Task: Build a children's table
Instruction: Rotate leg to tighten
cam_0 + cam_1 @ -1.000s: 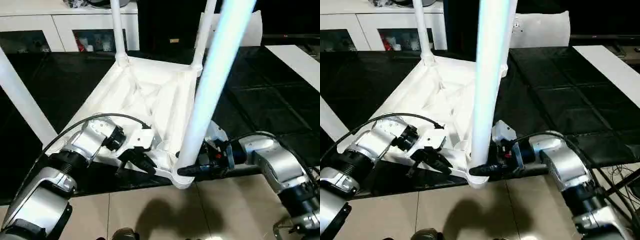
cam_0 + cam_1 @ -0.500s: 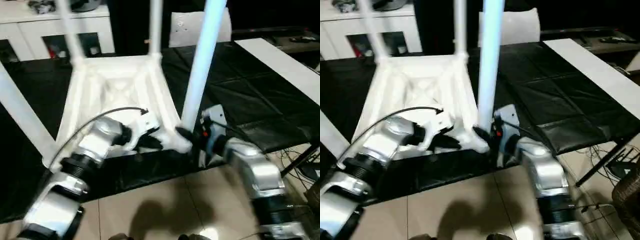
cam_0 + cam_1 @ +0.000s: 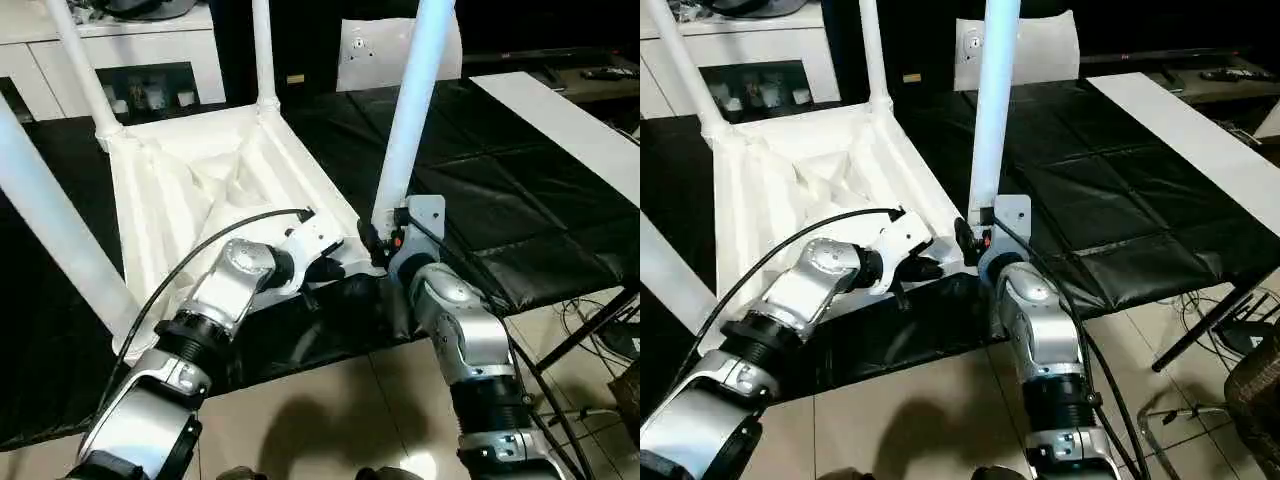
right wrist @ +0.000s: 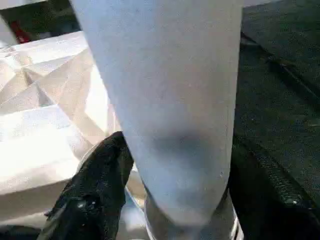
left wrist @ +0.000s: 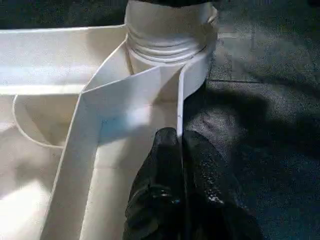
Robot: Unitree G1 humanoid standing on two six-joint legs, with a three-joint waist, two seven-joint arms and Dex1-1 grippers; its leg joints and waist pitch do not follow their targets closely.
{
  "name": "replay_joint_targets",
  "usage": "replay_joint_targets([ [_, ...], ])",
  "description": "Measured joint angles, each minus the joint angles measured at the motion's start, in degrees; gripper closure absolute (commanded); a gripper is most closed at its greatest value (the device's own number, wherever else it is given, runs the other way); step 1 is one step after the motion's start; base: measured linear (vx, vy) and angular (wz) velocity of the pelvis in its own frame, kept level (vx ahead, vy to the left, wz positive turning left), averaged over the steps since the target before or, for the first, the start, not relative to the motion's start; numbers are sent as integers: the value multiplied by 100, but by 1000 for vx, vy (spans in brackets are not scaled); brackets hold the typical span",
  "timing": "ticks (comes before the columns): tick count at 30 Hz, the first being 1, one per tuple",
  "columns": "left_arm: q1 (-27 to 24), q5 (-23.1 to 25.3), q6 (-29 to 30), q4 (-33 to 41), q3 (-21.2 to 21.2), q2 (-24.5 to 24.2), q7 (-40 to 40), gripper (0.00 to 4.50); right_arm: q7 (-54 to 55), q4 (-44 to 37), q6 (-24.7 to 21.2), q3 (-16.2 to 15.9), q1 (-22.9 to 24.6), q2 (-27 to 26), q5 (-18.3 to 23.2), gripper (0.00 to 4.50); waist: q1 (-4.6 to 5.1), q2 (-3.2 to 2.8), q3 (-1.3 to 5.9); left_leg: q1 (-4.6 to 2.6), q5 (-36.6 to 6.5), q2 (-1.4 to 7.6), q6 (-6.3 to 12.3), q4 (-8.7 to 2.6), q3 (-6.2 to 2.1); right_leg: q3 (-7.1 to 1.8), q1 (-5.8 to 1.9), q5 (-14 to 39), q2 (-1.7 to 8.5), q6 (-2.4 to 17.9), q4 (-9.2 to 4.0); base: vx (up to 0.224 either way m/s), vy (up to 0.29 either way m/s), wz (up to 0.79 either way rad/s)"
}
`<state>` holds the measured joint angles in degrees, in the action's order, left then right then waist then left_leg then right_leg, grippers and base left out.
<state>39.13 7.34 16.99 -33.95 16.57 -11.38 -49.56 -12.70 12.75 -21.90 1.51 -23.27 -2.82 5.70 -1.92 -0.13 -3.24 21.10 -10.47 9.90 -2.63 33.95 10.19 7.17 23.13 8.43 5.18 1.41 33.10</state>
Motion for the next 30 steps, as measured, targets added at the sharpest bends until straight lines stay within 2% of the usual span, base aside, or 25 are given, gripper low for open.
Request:
replay_joint_targets([
  [3, -121, -104, -530, 26, 73, -273, -539, 450, -555, -311, 52, -99, 178, 267, 211, 99, -28, 0, 0, 7, -1, 0, 0, -10, -1, 0, 6, -1, -1, 2, 1, 0, 0, 0],
  [6, -136, -141, -736, 31, 152, -431, -913, 450, -1274, -679, 27, -250, 274, 688, 406, 73, -113, 0, 0, 6, -2, 0, 2, -13, -1, -1, 5, -9, -2, 15, 2, 0, 0, 0],
  [13, -96, -316, -1556, -271, 268, -1015, -2217, 450, -3716, -1167, -23, -873, 470, 2256, 820, 73, -278, 1, 0, -8, 0, -1, 1, -3, -1, -7, -12, 1, -1, -2, 1, 0, 0, 0],
  [16, -89, -383, -1774, -308, 363, -1162, -2768, 450, -4555, -1184, -39, -1064, 457, 2660, 959, 73, -349, 7, 3, -16, 0, 0, 1, 0, -1, -7, -24, 2, -1, -4, 2, 0, 0, 0],
  [21, -19, -425, -1940, -306, 551, -1315, -3336, 450, -5428, -922, 15, -1379, 283, 2987, 975, 73, -435, 15, 3, -9, 1, 0, 1, 7, 2, -8, -24, 0, 2, -1, 3, 0, 0, 0],
  [22, -15, -428, -1981, -304, 585, -1326, -3436, 450, -5585, -856, 43, -1430, 255, 3056, 975, 98, -457, 21, 4, -11, 0, 0, 1, 7, 3, -9, -25, 0, 3, -1, 4, 0, 0, 0],
  [24, -9, -430, -2045, -305, 625, -1369, -3643, 450, -5886, -687, 135, -1557, 164, 3155, 971, 98, -479, 29, 3, -9, 0, 0, 1, 7, 2, -9, -24, 0, 2, -1, 6, 0, 0, 0],
  [25, 1, -424, -2093, -306, 647, -1392, -3725, 450, -6053, -645, 192, -1640, 114, 3212, 967, 123, -484, 29, 3, -9, 0, 0, 1, 7, 3, -9, -24, 0, 3, -1, 8, 0, 0, 0],
  [30, 58, -423, -2190, -330, 709, -1411, -3900, 450, -6356, -536, 230, -1775, 2, 3309, 939, 142, -522, 41, 3, -9, 1, 0, 1, 8, 3, -9, -25, 0, 3, -1, 8, 0, 0, 0],
])
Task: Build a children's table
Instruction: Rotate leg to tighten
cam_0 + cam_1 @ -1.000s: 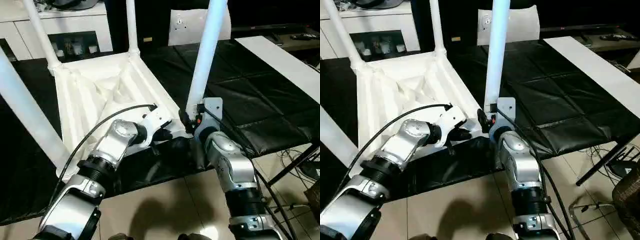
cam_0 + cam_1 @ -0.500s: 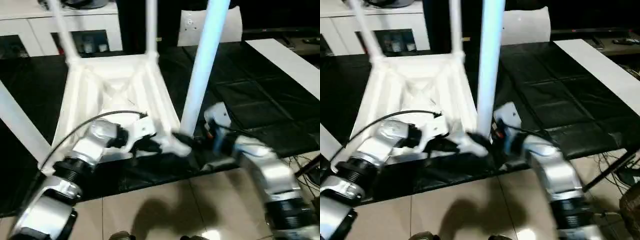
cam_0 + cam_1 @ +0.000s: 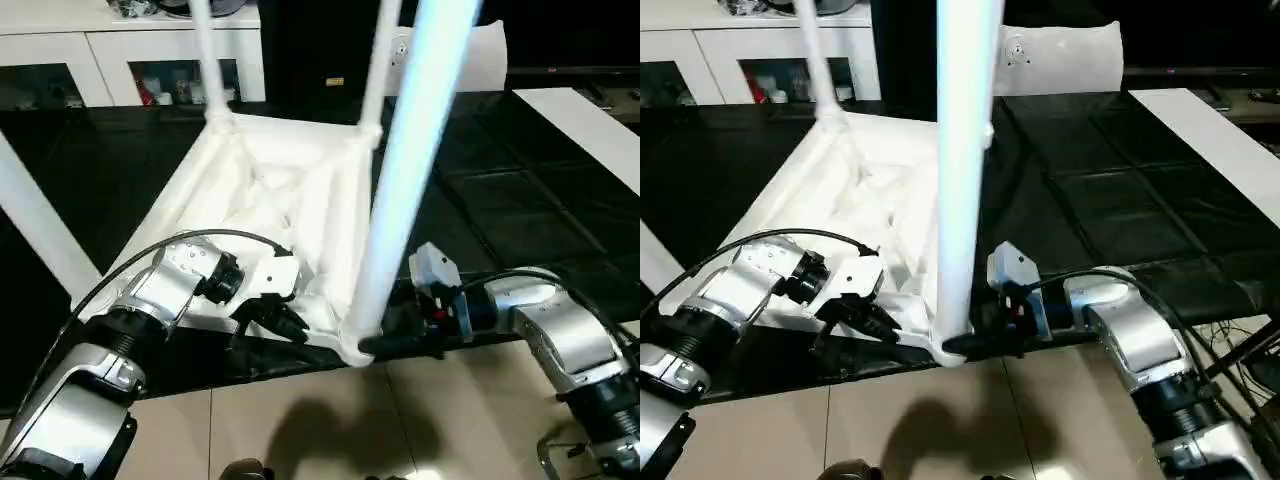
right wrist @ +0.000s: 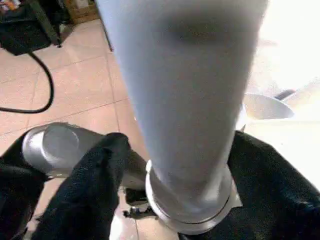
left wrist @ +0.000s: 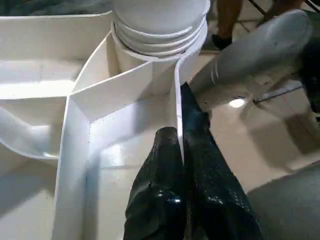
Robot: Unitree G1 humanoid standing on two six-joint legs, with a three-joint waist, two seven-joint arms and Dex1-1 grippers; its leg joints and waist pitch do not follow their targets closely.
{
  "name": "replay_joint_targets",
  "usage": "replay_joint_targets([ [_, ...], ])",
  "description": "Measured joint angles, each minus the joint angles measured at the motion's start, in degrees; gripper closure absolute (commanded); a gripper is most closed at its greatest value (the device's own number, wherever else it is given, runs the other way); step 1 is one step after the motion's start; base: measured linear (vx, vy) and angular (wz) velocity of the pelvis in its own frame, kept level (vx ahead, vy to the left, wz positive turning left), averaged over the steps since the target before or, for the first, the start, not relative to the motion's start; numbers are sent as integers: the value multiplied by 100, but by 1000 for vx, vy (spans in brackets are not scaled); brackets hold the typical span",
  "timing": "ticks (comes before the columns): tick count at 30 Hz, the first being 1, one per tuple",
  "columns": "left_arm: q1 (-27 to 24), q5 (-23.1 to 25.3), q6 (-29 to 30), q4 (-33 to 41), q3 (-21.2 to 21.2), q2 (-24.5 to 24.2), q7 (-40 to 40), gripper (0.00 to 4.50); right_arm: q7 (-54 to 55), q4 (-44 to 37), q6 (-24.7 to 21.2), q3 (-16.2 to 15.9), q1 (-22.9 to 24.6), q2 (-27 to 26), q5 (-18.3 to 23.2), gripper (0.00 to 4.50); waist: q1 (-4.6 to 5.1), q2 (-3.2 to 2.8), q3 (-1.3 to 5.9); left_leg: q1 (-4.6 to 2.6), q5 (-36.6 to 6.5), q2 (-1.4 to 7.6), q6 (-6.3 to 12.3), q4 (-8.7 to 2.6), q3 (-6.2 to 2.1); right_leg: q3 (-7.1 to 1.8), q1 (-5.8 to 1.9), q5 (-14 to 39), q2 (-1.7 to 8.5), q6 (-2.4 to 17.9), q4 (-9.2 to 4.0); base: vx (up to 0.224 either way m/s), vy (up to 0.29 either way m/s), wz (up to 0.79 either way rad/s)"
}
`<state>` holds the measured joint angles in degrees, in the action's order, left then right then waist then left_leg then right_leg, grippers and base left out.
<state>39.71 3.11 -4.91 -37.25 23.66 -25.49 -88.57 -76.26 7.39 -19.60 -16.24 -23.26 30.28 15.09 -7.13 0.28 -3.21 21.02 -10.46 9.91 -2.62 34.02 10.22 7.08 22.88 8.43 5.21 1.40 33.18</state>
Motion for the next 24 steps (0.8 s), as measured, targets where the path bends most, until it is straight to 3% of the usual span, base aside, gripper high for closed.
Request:
replay_joint_targets([
  [10, 8, -4, -70, -3, 57, -6, -180, 450, -312, 176, -104, -3, -78, 23, 130, 239, -85, 24, -1, 0, 0, 2, 0, 1, 1, 0, 1, 1, 0, -1, 2, 0, 0, 0],
  [17, 0, -51, -10, 5, 82, 8, -217, 450, -343, 52, -309, 30, 15, 27, 199, 253, -117, 24, -1, 1, 0, 2, 0, 2, 3, 0, 0, 1, 1, -1, 2, 0, 0, 0],
  [21, -6, -39, 233, 4, 32, 114, -22, 450, 41, -167, -571, 261, 294, -111, 327, 253, -129, 22, 0, -4, 4, 3, -3, 5, 3, 0, -4, 2, 2, -3, 5, 0, 0, 0],
  [24, 0, 85, 651, 4, -148, 174, 505, 450, 827, -221, -737, 511, 451, -461, 262, 253, -69, 20, 2, -18, 17, 6, -8, 12, 3, 0, -11, 2, 2, -4, 12, 0, 0, 0],
])
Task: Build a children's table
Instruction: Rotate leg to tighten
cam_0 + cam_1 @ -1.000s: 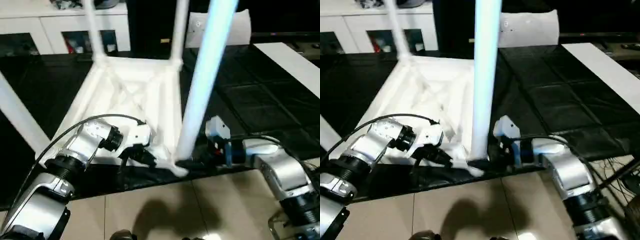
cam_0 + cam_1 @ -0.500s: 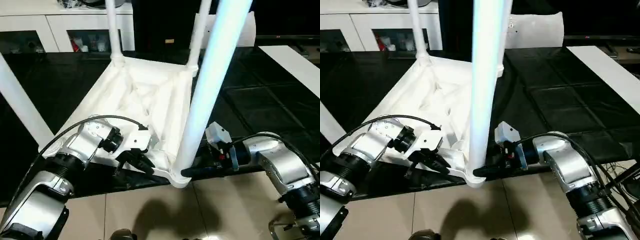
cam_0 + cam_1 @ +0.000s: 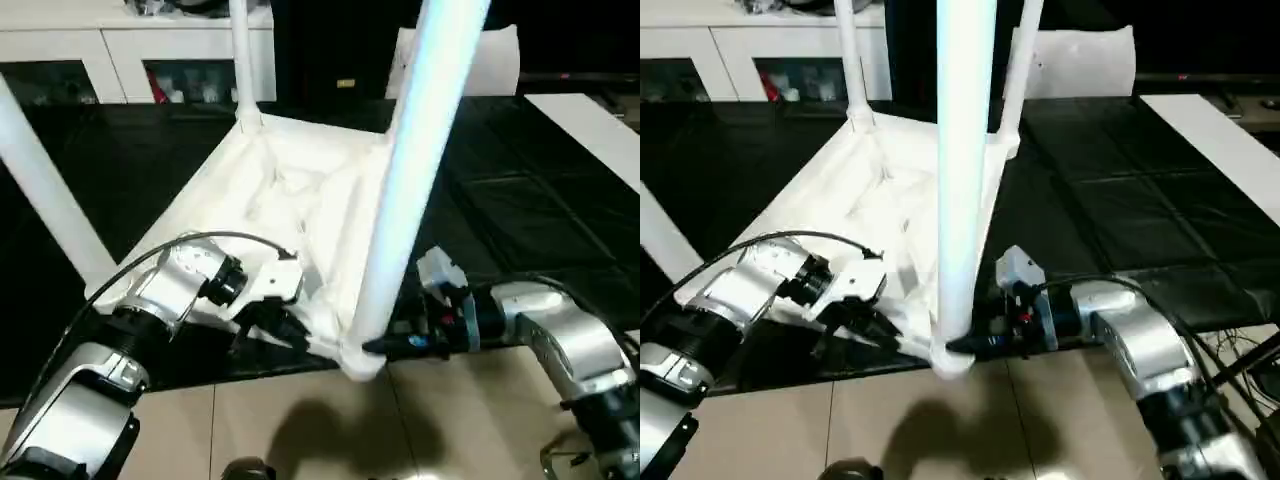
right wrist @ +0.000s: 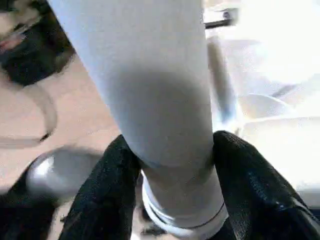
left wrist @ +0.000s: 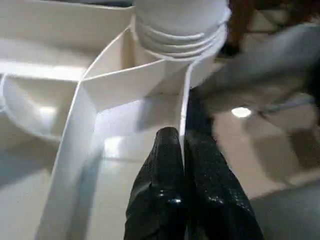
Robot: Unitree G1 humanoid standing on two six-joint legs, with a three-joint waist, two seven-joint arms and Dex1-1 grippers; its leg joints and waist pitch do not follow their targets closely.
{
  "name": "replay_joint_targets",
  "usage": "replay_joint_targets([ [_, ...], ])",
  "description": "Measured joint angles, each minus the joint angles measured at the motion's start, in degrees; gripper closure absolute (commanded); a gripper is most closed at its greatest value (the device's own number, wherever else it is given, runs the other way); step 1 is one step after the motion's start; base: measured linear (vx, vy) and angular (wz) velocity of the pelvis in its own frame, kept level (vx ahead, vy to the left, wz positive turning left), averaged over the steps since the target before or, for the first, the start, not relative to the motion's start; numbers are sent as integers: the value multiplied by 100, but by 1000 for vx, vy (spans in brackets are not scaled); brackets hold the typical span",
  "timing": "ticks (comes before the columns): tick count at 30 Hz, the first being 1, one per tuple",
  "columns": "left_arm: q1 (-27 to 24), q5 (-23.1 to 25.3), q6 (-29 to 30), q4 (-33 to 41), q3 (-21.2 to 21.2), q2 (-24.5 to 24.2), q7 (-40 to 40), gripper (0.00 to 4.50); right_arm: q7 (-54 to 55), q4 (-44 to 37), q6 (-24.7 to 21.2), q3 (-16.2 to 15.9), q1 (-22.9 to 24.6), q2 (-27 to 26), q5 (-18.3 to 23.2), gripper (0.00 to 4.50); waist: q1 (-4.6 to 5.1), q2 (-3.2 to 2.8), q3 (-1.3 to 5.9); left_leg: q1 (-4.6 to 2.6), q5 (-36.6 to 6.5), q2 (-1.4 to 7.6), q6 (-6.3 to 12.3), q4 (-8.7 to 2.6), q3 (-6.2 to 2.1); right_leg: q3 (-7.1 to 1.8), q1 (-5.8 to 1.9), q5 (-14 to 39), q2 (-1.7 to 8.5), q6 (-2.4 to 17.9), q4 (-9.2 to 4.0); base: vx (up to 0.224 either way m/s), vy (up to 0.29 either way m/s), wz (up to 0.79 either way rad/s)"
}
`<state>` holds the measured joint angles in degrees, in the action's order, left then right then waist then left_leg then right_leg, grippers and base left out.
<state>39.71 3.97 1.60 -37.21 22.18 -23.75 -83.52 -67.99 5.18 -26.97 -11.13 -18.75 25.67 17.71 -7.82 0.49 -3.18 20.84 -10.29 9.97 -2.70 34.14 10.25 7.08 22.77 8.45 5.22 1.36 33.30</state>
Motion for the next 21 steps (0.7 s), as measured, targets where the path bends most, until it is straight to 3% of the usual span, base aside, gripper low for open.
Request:
replay_joint_targets([
  [2, -6, 72, 470, 4, -200, 86, 525, 450, 845, 19, -125, 258, 40, -488, -208, 254, 128, 5, -3, -23, 0, 0, -1, 1, -1, 5, -19, 1, 0, -2, -11, 0, 0, 0],
  [4, 7, 207, 994, 23, -419, 324, 1310, 450, 2147, 134, -244, 627, 36, -1231, -441, 254, 324, 5, -5, -35, 0, 0, -2, 16, -7, 29, -21, 2, 5, -3, -32, -35, 9, -8],
  [6, 5, 217, 1356, 95, -510, 582, 1766, 450, 2886, 198, -346, 803, -50, -1501, -536, 254, 505, -18, -16, -27, -1, 17, -2, 49, -63, 165, -69, 3, 28, -5, -114, -21, 21, -10],
  [7, -5, 217, 1596, 101, -620, 799, 2149, 450, 3468, 295, -429, 969, -140, -1840, -656, 255, 631, -27, -21, -30, -2, 57, -2, 43, -82, 241, -117, 5, 21, -7, -198, -25, 51, -13],
  [8, -7, 217, 1740, 119, -679, 934, 2401, 450, 3871, 333, -444, 1040, -186, -2052, -735, 255, 699, -33, -24, -27, -2, 90, -2, 42, -83, 294, -141, 5, 19, -7, -247, 0, 0, 0],
  [10, -11, 218, 1956, 138, -776, 1144, 2866, 450, 4564, 468, -379, 1120, -304, -2371, -877, 255, 809, -18, -34, -45, -6, 76, -3, 38, -77, 242, -137, 15, 17, -8, -193, 0, 0, 0],
  [12, -18, 262, 2038, 141, -849, 1323, 3313, 450, 5212, 648, -318, 1211, -468, -2707, -1025, 255, 832, -1, -38, -83, -7, 18, -6, 22, -64, 192, -99, 13, 38, -7, -145, 0, 0, 0],
  [14, -17, 261, 2084, 201, -866, 1409, 3491, 450, 5455, 688, -219, 1274, -506, -2821, -1076, 255, 791, 11, -46, -67, -10, 16, -4, 19, -78, 273, -84, 13, 77, -8, -150, 0, 0, 0],
  [16, -21, 265, 2092, 262, -866, 1434, 3533, 450, 5514, 688, -120, 1296, -506, -2867, -1134, 199, 788, 11, -46, -36, -20, 25, -10, 2, -90, 302, -78, 12, 87, -9, -174, 0, 0, 0],
  [21, -72, 340, 1992, 444, -782, 1353, 3522, 450, 5535, 676, 130, 1286, -469, -2949, -1173, 149, 765, 10, -44, -18, -72, -1, -15, -3, -70, 237, -55, -79, 87, 22, -170, 0, 0, 0],
])
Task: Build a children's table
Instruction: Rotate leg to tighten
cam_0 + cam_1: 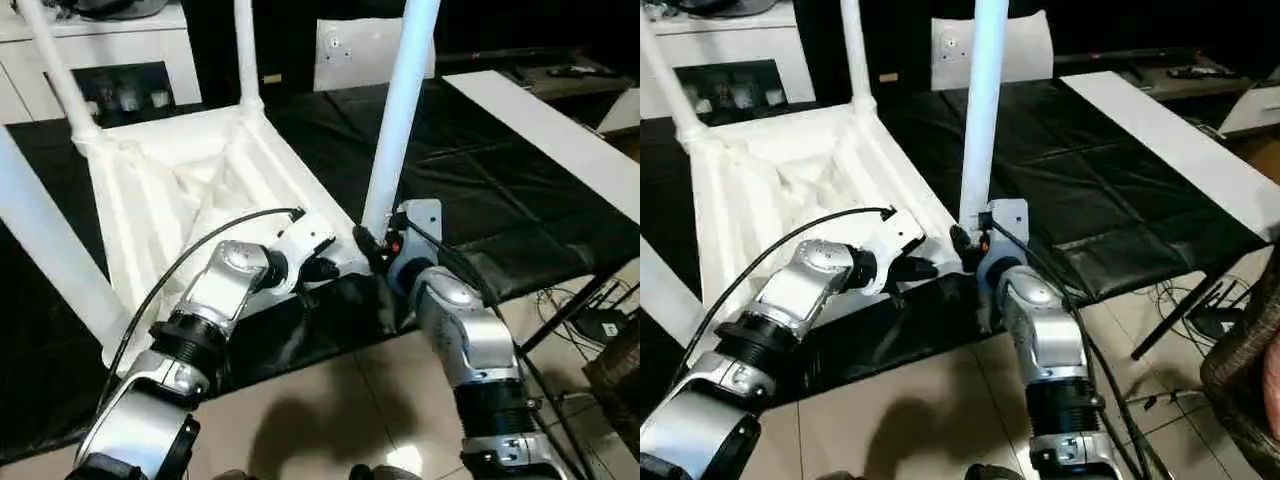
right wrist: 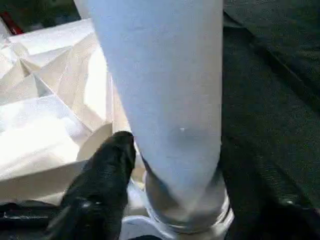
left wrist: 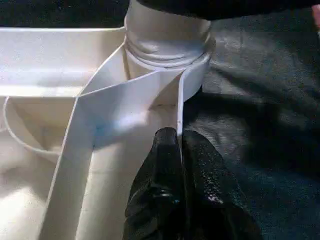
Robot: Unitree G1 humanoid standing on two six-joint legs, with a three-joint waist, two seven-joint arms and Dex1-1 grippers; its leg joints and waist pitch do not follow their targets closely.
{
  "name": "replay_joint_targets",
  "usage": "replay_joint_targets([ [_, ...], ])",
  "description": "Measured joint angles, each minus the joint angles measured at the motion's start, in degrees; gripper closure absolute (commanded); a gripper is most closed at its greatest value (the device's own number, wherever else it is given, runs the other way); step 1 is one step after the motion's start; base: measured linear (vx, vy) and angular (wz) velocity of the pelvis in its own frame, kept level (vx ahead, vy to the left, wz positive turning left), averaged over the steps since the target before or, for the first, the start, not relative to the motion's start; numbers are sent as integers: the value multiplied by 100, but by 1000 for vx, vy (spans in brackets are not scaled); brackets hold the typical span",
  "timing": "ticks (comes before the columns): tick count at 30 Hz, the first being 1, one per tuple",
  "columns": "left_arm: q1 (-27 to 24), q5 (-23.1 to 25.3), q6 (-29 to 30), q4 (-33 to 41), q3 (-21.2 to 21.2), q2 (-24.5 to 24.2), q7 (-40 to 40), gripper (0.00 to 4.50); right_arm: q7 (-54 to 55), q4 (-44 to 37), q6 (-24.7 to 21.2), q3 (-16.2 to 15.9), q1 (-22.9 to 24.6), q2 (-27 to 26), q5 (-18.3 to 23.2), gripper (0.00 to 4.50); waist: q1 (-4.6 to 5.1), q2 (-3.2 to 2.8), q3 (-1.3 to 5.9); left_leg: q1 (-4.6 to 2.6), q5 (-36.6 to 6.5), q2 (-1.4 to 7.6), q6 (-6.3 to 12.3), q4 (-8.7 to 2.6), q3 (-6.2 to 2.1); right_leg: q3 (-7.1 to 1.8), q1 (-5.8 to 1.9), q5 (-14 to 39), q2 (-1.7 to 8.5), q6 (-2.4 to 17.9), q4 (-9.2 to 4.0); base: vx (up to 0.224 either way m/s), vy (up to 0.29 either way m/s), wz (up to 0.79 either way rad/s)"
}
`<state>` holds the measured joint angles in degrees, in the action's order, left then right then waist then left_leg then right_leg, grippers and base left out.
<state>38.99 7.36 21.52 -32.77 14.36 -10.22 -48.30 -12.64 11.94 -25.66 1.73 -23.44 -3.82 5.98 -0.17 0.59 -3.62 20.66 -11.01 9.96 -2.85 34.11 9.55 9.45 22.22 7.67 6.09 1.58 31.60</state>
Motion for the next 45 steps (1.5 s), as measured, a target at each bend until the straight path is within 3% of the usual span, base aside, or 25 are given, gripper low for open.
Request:
replay_joint_targets([
  [4, -20, -40, -418, 35, 111, -254, -300, 450, -611, -217, 134, -167, 162, 402, 138, 112, -75, 3, 2, 52, -3, -8, 15, 2, 17, -58, 110, 10, -5, 26, 114, 13, -9, 0],
  [6, -48, -60, -643, 35, 171, -401, -541, 450, -1068, -306, 153, -219, 233, 702, 251, 99, -115, 3, 2, 54, 5, -5, 35, 3, 26, -65, 126, 36, -7, 42, 152, 0, 0, 0],
  [13, -106, -139, -1561, -95, 415, -1000, -1657, 450, -3248, -755, 208, -576, 372, 2061, 711, 80, -385, 3, 2, 26, -2, 35, -13, 18, 23, -89, 108, 49, -64, 34, 148, 0, 0, 0],
  [18, -56, -184, -1969, -267, 540, -1187, -2359, 450, -4260, -795, 258, -803, 355, 2579, 809, 80, -498, 3, 2, -23, 1, 34, -20, 24, 26, -97, 58, 52, -64, 29, 142, 0, 0, 0],
  [24, -10, -330, -2258, -390, 682, -1338, -3148, 450, -5262, -445, 614, -1184, 250, 2952, 798, 80, -575, 5, 3, -24, 2, 34, -21, 25, 26, -100, 46, 52, -64, 28, 140, 0, 0, 0],
  [29, 41, -383, -2383, -405, 814, -1444, -3609, 450, -5820, -253, 728, -1377, 61, 3065, 815, 109, -666, 5, 3, -21, 2, 35, -22, 21, 26, -101, 51, 52, -64, 28, 147, 0, 0, 0],
  [37, 151, -380, -2528, -472, 919, -1506, -4029, 450, -6465, -205, 730, -1577, -32, 3223, 949, 183, -721, 6, 4, -20, 2, 35, -22, 23, 27, -104, 50, 52, -64, 28, 148, 0, 0, 0],
  [45, 177, -409, -2555, -535, 947, -1467, -4138, 450, -6667, -165, 500, -1577, -98, 3295, 1076, 247, -796, 9, 6, -20, 2, 35, -22, 24, 28, -104, 50, 53, -64, 28, 148, 0, 0, 0],
])
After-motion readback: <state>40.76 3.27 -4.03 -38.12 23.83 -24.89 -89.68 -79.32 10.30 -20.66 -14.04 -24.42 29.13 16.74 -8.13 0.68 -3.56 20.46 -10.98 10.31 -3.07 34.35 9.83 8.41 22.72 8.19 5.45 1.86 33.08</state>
